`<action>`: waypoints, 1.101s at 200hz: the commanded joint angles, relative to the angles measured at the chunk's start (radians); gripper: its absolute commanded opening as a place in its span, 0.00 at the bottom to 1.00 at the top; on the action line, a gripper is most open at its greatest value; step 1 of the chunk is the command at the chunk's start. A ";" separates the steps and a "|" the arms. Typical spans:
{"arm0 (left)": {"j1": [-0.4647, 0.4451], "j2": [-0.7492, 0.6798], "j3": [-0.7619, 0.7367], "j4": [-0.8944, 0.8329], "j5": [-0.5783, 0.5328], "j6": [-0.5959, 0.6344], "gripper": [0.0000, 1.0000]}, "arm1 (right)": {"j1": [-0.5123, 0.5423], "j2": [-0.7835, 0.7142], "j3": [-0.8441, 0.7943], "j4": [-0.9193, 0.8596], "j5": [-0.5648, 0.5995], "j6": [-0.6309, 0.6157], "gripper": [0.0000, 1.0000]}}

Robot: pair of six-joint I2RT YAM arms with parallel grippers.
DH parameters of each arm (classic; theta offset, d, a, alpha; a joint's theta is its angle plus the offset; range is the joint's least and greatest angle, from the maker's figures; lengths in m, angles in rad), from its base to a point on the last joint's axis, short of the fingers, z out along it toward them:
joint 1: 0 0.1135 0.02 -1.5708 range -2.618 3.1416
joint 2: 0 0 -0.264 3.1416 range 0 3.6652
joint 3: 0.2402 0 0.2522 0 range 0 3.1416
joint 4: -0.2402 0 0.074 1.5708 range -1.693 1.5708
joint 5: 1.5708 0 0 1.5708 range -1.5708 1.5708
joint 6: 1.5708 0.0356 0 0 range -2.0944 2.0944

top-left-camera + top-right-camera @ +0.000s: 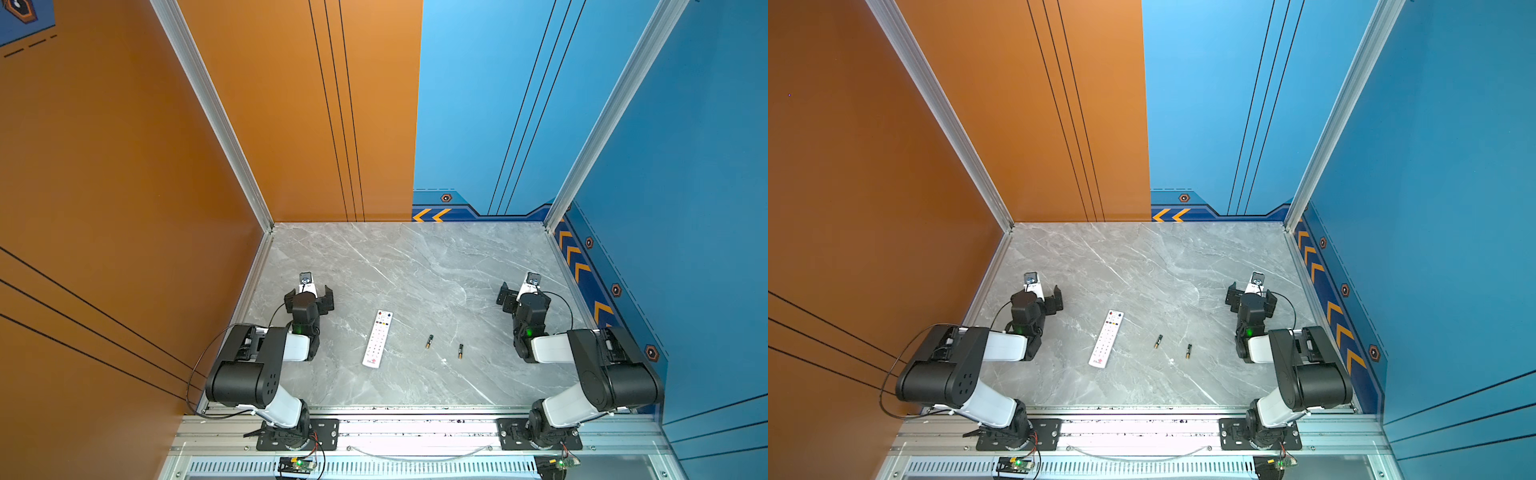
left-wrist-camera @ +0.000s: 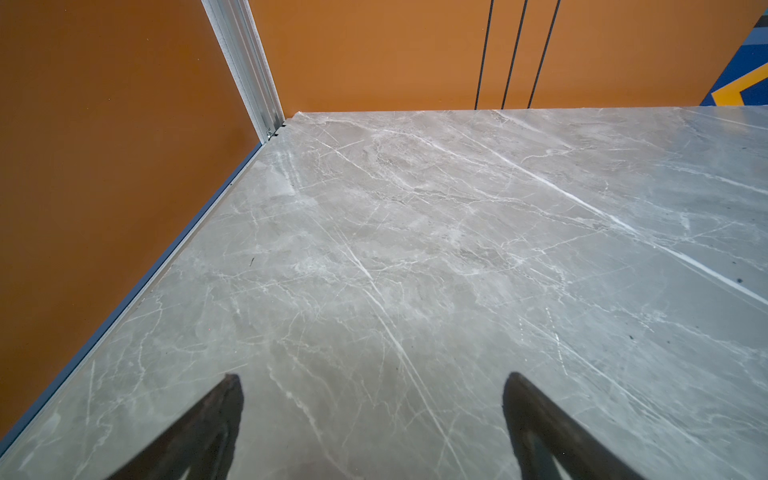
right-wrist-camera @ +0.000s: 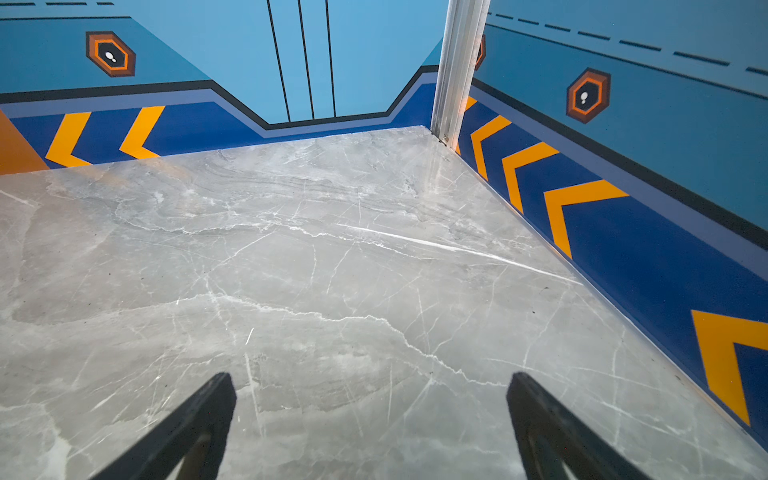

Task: Load the batteries into the remote control

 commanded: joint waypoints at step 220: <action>0.004 -0.080 0.041 -0.120 0.027 0.017 0.98 | 0.000 -0.029 0.018 -0.050 0.006 -0.019 1.00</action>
